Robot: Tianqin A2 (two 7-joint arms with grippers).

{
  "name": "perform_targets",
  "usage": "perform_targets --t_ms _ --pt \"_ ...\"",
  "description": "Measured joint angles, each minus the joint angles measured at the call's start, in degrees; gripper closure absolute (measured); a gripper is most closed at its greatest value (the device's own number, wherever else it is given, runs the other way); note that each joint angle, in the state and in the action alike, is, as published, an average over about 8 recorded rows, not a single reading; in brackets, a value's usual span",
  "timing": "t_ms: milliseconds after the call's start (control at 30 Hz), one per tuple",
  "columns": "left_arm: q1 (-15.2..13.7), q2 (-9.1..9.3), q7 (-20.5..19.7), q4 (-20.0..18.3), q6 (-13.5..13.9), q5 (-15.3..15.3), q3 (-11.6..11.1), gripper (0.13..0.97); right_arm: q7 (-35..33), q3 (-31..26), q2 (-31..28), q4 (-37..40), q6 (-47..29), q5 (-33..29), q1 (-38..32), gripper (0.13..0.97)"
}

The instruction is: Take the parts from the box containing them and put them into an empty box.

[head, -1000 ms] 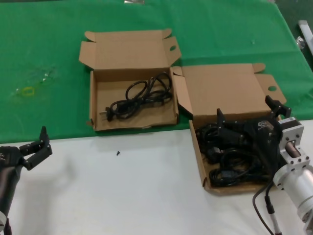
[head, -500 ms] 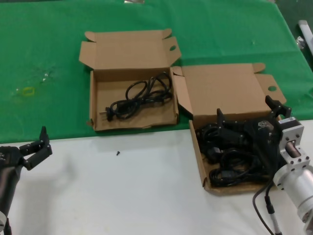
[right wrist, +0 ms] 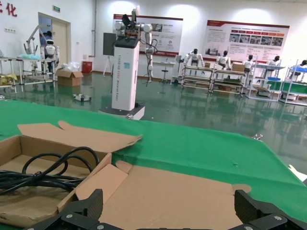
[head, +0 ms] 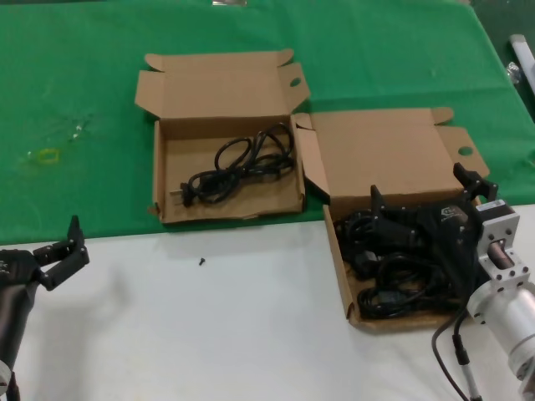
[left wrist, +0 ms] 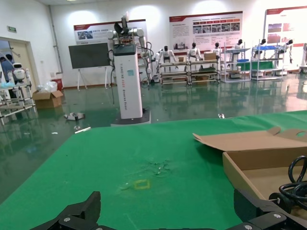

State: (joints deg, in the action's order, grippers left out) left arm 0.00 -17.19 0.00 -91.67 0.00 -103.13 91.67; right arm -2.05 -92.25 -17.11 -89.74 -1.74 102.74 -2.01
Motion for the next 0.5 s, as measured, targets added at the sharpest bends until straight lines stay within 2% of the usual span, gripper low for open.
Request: perform_targets --t_ms 500 --pt "0.0 0.0 0.0 0.0 0.0 0.0 0.0 0.132 0.0 0.0 0.0 0.0 0.0 0.0 0.0 0.129"
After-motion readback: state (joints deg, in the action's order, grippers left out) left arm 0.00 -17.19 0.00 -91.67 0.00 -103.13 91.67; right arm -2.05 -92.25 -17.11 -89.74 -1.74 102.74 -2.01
